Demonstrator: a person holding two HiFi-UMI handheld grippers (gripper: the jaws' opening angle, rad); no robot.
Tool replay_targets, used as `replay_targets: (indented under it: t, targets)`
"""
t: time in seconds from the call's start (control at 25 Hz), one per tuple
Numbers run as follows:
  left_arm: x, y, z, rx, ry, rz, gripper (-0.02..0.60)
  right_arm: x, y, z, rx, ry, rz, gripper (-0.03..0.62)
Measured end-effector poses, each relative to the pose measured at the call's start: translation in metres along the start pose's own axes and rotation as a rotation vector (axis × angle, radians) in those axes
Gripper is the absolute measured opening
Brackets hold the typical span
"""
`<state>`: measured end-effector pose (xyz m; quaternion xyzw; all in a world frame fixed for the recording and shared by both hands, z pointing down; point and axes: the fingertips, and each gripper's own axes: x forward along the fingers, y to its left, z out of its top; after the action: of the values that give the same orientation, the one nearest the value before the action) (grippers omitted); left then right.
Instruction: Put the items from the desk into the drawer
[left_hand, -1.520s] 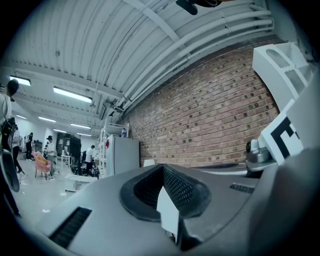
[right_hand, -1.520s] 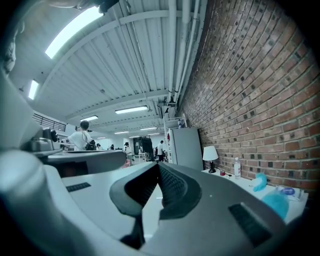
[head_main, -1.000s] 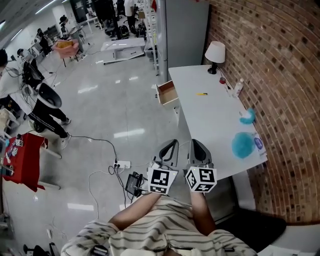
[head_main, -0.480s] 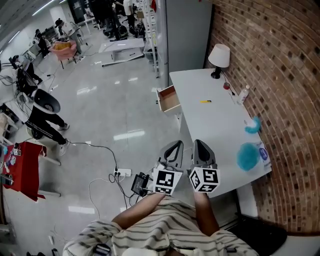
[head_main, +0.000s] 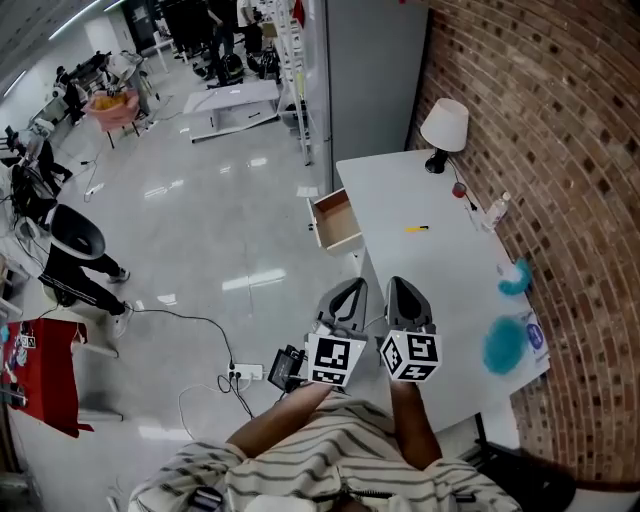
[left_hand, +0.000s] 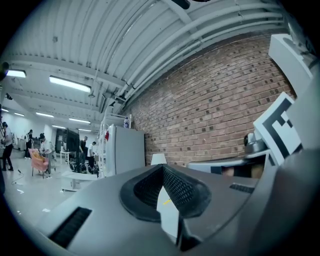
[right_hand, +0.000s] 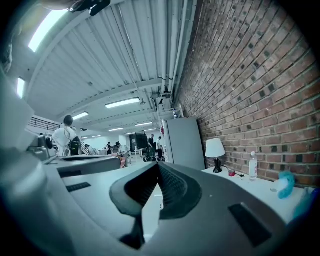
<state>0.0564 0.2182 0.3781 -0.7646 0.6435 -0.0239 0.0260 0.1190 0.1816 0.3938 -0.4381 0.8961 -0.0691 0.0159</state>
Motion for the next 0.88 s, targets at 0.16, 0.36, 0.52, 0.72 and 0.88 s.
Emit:
replay_targets:
  t: [0.16, 0.36, 0.52, 0.72, 0.88]
  targets:
    - [0.051, 0.04, 0.006, -0.012, 0.005, -0.03, 0.008, 0.057, -0.007, 0.013, 0.004, 0.006, -0.029, 0.011]
    - [0.115, 0.08, 0.015, -0.006, -0.002, -0.084, 0.008, 0.123, -0.029, 0.029, 0.013, -0.003, -0.087, 0.011]
    - [0.149, 0.105, 0.015, -0.016, 0.003, -0.114, 0.008, 0.162, -0.037, 0.035, 0.015, -0.005, -0.116, 0.011]
    - [0.19, 0.113, 0.002, -0.025, 0.031, -0.138, 0.008, 0.196, -0.054, 0.033, 0.012, 0.011, -0.123, 0.011]
    - [0.225, 0.112, 0.004, -0.02, 0.03, -0.147, 0.008, 0.219, -0.079, 0.041, 0.009, 0.003, -0.131, 0.012]
